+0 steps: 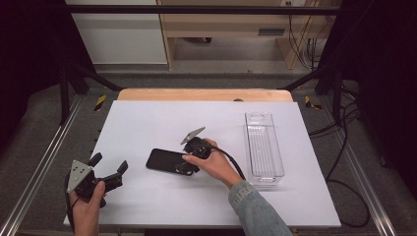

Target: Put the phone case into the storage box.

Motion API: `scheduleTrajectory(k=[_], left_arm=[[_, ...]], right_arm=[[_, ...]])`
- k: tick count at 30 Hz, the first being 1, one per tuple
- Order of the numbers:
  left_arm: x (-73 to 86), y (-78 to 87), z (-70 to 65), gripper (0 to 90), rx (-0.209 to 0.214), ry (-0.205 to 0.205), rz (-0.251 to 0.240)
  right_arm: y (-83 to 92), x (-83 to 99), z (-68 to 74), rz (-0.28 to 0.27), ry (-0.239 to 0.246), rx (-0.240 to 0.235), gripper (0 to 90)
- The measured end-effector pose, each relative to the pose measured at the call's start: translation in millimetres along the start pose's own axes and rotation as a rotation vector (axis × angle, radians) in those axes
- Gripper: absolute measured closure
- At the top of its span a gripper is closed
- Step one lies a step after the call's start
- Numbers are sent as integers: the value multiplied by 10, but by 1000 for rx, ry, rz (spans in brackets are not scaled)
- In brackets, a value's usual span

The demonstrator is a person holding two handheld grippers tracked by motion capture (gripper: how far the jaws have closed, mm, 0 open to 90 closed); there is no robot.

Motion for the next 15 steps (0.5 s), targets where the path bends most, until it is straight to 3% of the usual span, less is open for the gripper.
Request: scheduleTrajectory(k=[8, 15], left_arm=[[4, -2, -9, 21, 4, -3, 4], [5, -6, -19, 21, 8, -10, 6]], right_arm=[[-37, 15, 33, 24, -9, -34, 79], [-77, 54, 81, 62, 53, 9, 73]])
Point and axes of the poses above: each handheld gripper's, and its own axes: y roughly backward along the jaws, x roughly out of its underside, z roughly to its left, the point moved 4 cm from there along -y, roughly forward along the jaws, and after that the axes turned 13 degrees about -x, right-handed, at the moved point
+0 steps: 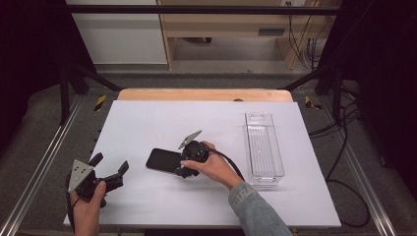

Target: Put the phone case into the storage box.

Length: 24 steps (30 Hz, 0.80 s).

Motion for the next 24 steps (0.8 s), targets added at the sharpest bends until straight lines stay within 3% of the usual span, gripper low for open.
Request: scheduleTrajectory(k=[11, 19, 24], left_arm=[[5, -7, -14, 21, 7, -7, 3], [6, -9, -36, 21, 18, -17, 6], [8, -13, -51, 22, 24, -26, 6]], right_arm=[[-67, 46, 22, 62, 72, 57, 70], [-44, 39, 22, 75, 77, 53, 134], [-28, 22, 36, 89, 55, 63, 157]])
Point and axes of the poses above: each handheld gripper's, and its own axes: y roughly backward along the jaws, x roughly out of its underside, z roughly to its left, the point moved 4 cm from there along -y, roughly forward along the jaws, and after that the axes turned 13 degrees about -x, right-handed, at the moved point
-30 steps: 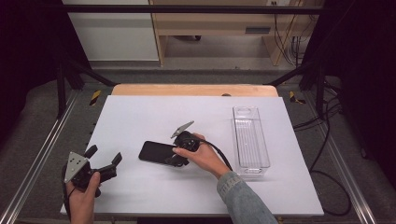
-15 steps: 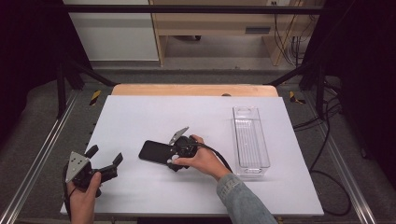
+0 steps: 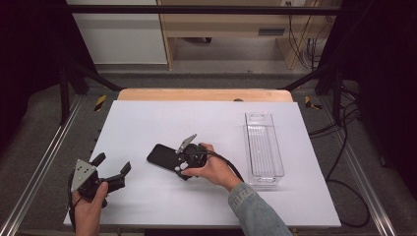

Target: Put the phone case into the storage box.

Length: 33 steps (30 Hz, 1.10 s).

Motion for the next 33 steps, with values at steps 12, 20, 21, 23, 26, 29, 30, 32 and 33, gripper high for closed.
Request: scheduleTrajectory(k=[12, 20, 21, 23, 26, 29, 30, 32, 33], left_arm=[[7, -19, -104, 31, 35, -60, 11], [27, -91, -440, 44, 86, -256, 14], [27, -91, -440, 50, 86, -256, 14], [29, -136, -641, 59, 91, -379, 7], [40, -203, -821, 81, 92, -474, -9], [45, -267, -911, 123, 93, -512, -15], [49, -301, -954, 143, 98, -539, -22], [54, -368, -1040, 160, 100, -607, -43], [45, -411, -1111, 185, 93, -658, -67]], right_arm=[[234, 34, -68, 41, -104, -4, 174], [614, -34, -9, 53, -112, 1, 174], [668, -47, 1, 49, -109, 1, 174], [781, -67, 18, 52, -103, 5, 174], [941, -85, 39, 61, -106, 15, 173], [1065, -89, 42, 77, -105, 22, 173], [1098, -91, 45, 81, -109, 25, 173], [1126, -94, 45, 81, -103, 24, 173], [1170, -107, 63, 79, -109, 24, 173]])
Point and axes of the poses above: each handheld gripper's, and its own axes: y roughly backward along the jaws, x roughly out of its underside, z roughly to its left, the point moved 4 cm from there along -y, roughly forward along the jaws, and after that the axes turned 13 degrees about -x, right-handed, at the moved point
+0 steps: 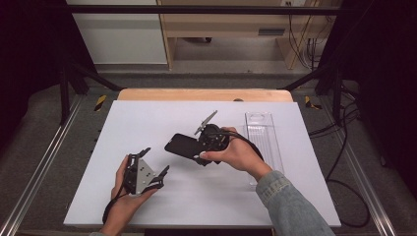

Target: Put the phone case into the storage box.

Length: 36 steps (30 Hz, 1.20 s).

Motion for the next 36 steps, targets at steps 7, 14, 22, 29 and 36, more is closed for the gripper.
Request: scheduleTrajectory(k=[7, 14, 22, 29, 36], left_arm=[[-89, 37, -38, 328, -82, -137, -29], [-140, 72, -134, 390, -116, -276, -52], [-131, 79, -136, 471, -120, -296, -47], [-139, 108, -178, 577, -106, -343, -64], [-134, 113, -188, 652, -104, -359, -68]], right_arm=[[-4, -63, 121, 13, 15, -25, 173], [-67, -142, 285, 9, 46, -57, 174], [-143, -214, 363, 16, 62, -77, 174], [-178, -249, 402, 20, 66, -95, 172], [-151, -243, 401, 18, 62, -103, 169]])
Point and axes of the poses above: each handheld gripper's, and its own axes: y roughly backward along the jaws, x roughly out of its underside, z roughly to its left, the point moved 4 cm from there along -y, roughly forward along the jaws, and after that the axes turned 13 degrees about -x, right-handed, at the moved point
